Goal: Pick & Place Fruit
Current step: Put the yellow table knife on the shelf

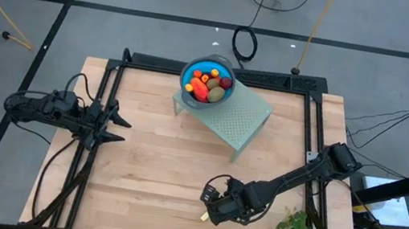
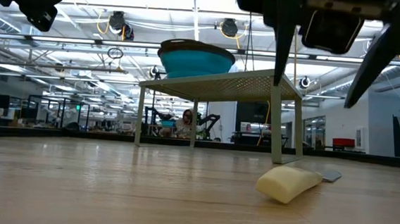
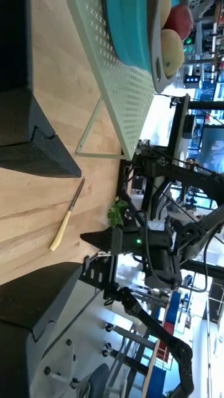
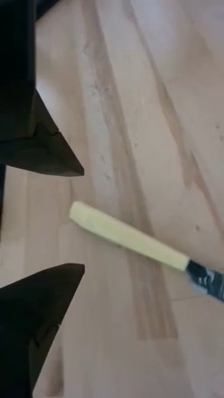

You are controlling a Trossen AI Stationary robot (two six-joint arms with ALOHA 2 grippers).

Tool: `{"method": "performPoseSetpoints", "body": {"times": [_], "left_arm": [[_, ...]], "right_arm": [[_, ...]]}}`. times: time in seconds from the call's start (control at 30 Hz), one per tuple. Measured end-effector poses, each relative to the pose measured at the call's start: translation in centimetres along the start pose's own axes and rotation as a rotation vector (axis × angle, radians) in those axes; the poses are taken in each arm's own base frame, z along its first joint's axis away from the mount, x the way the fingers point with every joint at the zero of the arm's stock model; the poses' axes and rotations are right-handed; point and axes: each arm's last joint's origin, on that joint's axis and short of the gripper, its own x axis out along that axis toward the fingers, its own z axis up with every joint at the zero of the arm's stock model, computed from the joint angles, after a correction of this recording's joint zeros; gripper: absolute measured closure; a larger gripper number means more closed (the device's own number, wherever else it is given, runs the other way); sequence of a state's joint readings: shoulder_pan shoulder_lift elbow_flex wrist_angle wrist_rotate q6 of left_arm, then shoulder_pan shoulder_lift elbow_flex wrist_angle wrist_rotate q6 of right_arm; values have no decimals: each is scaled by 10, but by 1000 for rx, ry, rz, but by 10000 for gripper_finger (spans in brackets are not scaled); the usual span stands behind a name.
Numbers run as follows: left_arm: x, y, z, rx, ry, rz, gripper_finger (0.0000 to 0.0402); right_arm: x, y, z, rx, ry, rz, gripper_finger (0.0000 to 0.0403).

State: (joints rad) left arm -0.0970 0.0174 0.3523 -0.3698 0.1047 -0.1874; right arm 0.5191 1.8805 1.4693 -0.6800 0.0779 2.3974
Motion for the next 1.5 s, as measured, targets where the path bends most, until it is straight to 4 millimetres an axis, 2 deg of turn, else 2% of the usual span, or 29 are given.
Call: {"method": "performPoseSetpoints", "body": {"times": [0.37,0.67,0.8,1.27,1.5], "left_arm": [[0,0,0,1,0,1,167],[0,0,0,10,0,2,167],[0,0,0,21,-1,2,167],[0,0,1,29,-7,1,167],[0,0,1,25,-8,1,167]], "right_arm": [[16,2,18,41,6,-2,182],[21,-1,26,66,2,-44,197],[22,1,27,73,0,-42,197],[57,-1,31,86,-21,-98,197],[57,0,35,95,-42,-110,197]]}}
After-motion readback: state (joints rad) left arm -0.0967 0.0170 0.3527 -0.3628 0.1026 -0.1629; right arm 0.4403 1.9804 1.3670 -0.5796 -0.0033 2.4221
